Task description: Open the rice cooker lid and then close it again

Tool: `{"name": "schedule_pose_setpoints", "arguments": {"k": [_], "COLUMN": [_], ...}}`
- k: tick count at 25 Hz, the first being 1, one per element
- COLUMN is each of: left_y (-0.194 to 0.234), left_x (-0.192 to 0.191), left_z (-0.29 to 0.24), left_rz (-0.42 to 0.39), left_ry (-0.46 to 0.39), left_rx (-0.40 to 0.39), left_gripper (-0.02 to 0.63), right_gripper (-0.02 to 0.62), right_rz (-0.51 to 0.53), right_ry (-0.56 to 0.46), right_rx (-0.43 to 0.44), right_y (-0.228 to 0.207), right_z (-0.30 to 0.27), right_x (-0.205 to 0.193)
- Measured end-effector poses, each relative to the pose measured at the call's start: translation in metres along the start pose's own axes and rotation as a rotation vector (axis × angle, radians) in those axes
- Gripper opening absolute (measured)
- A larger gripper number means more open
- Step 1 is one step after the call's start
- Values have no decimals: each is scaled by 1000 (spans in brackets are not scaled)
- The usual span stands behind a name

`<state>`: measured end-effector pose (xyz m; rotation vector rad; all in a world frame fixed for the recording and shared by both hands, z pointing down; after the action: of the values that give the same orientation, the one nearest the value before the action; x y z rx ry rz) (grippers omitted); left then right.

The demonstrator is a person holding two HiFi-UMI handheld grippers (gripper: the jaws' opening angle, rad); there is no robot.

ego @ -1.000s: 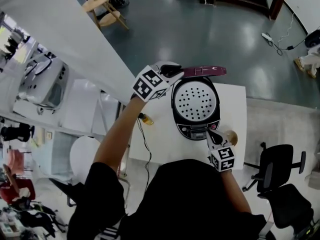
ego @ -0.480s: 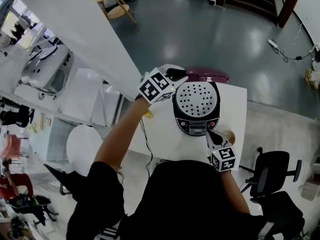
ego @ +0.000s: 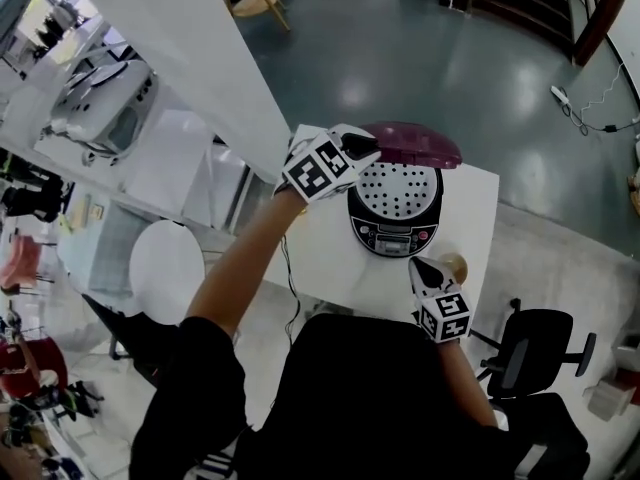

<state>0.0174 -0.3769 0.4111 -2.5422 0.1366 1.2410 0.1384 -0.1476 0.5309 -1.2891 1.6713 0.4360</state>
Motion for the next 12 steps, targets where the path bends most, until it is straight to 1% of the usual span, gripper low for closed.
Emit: {"name": "schedule_pose_setpoints", "arguments": {"k": [7, 12], "left_y": [-27, -44], "left_x": [-16, -26], "left_z": [-4, -8], "left_rz": [15, 22], "left_ry": [41, 73], "left_rx": [13, 21], "left_gripper": [66, 66], "right_gripper": [0, 0], "right_rz": [4, 8], "right_ry": [16, 11], "right_rx": [36, 45], "right_y": [0, -2], "right_z": [13, 22], "right_x": [-17, -24]}}
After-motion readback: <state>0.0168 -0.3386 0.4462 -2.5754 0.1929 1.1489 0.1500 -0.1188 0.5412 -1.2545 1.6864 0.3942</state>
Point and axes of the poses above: the fingertips, and each gripper's own axes: z backward along the fingers, y to its left, x out of its top, the point moved 5 cm from there along z, backward along the fingers, and after that the axes turned 3 degrees about -z, right-handed, at the moved point
